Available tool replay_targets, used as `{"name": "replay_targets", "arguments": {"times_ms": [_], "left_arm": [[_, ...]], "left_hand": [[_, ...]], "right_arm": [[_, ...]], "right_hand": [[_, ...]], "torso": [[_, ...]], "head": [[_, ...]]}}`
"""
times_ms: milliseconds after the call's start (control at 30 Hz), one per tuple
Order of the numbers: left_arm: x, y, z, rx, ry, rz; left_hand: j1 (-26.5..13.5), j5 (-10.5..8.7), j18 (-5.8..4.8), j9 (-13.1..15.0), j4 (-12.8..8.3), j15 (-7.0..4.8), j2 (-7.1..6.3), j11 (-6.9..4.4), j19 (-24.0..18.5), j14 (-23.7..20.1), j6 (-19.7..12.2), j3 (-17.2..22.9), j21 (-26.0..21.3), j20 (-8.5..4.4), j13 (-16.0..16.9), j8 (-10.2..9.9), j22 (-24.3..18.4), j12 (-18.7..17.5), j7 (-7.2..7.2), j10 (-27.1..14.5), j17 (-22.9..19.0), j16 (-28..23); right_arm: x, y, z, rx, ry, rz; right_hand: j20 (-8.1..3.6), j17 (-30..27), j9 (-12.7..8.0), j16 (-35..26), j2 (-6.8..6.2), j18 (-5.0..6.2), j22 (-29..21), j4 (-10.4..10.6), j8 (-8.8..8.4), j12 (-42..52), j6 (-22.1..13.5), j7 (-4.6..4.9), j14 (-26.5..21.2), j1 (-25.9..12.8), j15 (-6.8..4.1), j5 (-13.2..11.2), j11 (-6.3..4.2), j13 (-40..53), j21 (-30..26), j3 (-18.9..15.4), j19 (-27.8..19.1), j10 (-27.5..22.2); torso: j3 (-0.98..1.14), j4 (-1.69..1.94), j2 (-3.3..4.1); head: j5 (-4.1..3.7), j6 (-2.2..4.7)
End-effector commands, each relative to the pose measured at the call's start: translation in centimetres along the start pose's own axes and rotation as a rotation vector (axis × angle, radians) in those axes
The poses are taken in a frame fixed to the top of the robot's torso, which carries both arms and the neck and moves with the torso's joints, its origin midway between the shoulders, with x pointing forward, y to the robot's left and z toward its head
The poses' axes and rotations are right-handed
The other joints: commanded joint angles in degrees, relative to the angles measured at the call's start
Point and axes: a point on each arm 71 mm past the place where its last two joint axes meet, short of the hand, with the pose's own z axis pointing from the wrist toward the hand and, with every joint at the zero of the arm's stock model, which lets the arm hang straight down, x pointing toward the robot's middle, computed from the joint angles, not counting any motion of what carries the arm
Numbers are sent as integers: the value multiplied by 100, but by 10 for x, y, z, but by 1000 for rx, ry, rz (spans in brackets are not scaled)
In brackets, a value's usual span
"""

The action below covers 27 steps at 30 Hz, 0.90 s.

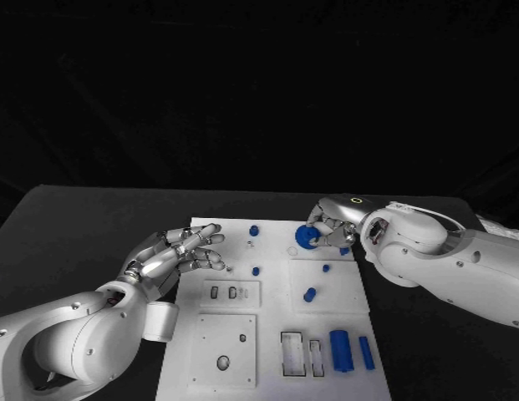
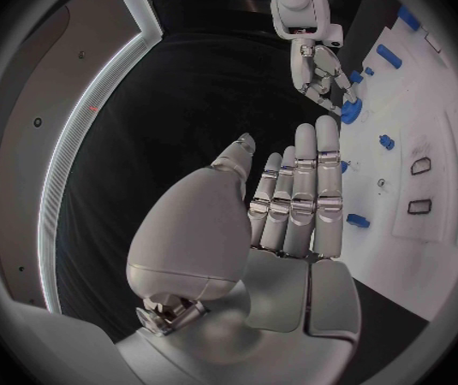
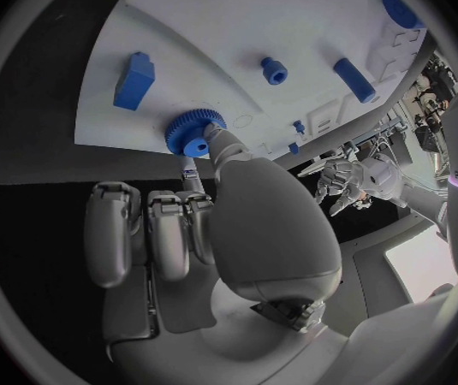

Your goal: Assemble the parts on the task board

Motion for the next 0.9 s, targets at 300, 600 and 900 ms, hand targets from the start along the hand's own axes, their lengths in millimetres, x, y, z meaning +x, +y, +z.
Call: {"name": "replay_targets", "arguments": {"times_ms": [300, 600, 900], "left_arm": [[2, 0, 0, 1, 24, -11], [2, 0, 1, 1, 24, -11], [2, 0, 0, 0, 24, -12]], "left_hand": [[44, -14, 55, -9, -14, -11, -8, -11, -42, -48, -41, 43, 22, -2, -7, -15, 9, -31, 25, -41, 10, 7], [38, -15, 55, -10, -15, -9, -11, -7, -49, -53, -50, 47, 25, 0, -9, -18, 11, -34, 29, -51, 12, 7], [38, -15, 55, -10, -15, -9, -11, -7, -49, -53, -50, 47, 25, 0, -9, -18, 11, -34, 29, -51, 12, 7]], "right_arm": [[-4, 16, -3, -49, -93, 6], [-12, 53, -6, -139, -184, 26], [-14, 82, -3, -201, -220, 22]], "right_hand": [[-38, 1360, 36, 38, 8, -99, 24, 38, -1, 19, 121, -53, 567, -157, -25, 66, -53, 1508, 46, 90, 79, 595], [-38, 1371, 37, 43, 17, -97, 16, 42, -7, 19, 128, -56, 569, -183, -26, 60, -55, 1508, 42, 116, 76, 595], [-38, 1384, 38, 48, 16, -99, 28, 40, -9, 19, 133, -58, 571, -189, -26, 55, -56, 1508, 47, 125, 79, 595]], "torso": [[2, -1, 1], [-4, 11, 4], [-6, 1, 3]], "head": [[9, 17], [33, 27], [68, 26]]}}
